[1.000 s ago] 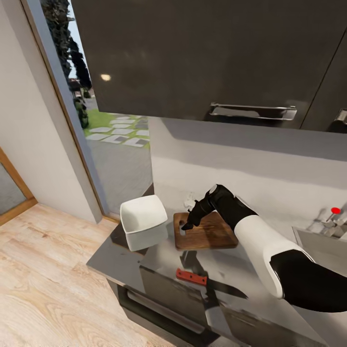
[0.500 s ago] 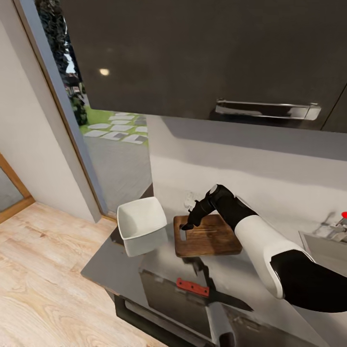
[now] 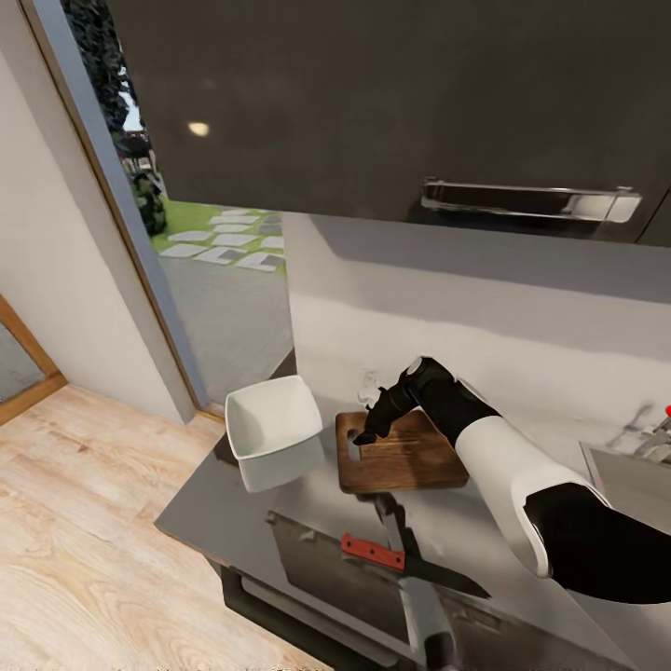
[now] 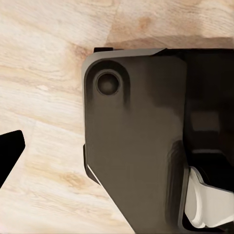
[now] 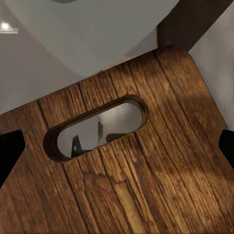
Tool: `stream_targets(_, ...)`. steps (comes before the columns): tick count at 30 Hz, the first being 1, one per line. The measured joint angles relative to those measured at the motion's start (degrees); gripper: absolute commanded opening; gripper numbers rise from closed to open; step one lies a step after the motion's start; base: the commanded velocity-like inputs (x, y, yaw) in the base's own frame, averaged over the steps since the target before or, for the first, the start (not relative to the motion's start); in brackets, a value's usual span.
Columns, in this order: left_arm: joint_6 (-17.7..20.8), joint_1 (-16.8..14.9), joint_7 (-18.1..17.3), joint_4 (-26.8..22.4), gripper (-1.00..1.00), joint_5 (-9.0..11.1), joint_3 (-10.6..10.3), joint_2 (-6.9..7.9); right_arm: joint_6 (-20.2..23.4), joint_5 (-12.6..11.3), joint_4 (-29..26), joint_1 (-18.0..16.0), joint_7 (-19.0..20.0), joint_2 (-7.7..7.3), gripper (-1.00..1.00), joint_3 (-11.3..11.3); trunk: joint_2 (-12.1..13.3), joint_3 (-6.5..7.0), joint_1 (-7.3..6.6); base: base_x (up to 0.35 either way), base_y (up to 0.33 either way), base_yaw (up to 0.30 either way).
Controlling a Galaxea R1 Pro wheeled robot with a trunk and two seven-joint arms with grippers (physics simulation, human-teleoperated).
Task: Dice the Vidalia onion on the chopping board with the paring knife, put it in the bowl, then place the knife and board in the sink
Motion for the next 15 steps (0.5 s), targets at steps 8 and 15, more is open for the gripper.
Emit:
stream_targets(8,0.0,0.0,0.0,0.0,1.00,0.0,0.0,-0.01,0.0,0.0,0.0,-0.1,0.0,0.07,1.00,0.0,0.0,-0.75,-0.01,0.052,0.000,0.000)
stream_targets(15,0.0,0.0,0.0,0.0,1.00,0.0,0.0,0.00,0.0,0.0,-0.1,-0.1,0.0,0.09,1.00,0.0,0.0,-1.40,0.00,0.037,0.000,0.000)
